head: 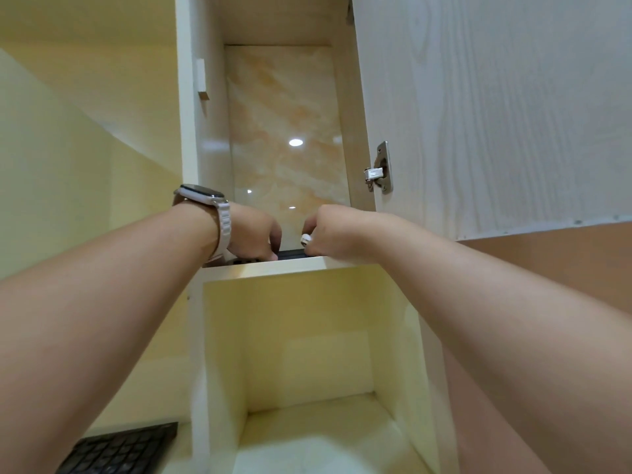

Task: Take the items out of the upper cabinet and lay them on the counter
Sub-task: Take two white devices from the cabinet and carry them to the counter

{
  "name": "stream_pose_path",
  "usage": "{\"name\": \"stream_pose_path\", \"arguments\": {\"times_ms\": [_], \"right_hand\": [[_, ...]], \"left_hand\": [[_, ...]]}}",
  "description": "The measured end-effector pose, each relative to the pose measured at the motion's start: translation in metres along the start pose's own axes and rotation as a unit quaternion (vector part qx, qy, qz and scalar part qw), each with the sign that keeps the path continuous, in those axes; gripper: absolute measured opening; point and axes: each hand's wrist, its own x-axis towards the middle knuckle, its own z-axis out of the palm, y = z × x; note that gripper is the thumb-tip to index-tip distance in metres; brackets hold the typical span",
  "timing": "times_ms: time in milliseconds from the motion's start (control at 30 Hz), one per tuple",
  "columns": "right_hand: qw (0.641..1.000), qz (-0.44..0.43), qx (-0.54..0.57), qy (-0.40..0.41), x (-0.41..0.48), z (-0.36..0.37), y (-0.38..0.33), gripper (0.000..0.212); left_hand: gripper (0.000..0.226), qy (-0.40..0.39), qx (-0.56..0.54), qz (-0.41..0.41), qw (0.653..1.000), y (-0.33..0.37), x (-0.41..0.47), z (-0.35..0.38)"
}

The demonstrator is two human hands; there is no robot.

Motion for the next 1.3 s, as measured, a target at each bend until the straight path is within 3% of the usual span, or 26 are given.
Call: {"name": "stream_pose_path", "arguments": {"times_ms": [200,400,700,967,1300], "right_hand": [[0.990,0.016,0.036,0.134,-0.007,0.005,0.001,0.019],[0.977,-0.013,-0.007,0.213,-0.039,0.008,0.003,0.015],[0.924,-0.103,0.011,0.368,-0.096,0.022,0.013,0.008],[0.919,-0.039,0.131,0.369,-0.120,0.048,0.029,0.022],[0.891,0.017,0.322,0.320,-0.140,0.079,0.026,0.034]], "left_hand": [[0.014,0.148,0.024,0.010,0.989,0.003,-0.012,0.005],[0.025,0.268,0.023,0.015,0.963,-0.001,-0.029,0.008],[0.028,0.419,-0.028,-0.014,0.907,0.002,-0.091,0.027],[0.022,0.532,-0.188,-0.047,0.824,0.023,-0.129,0.068],[0.045,0.526,-0.338,-0.098,0.774,0.042,-0.138,0.107]]}}
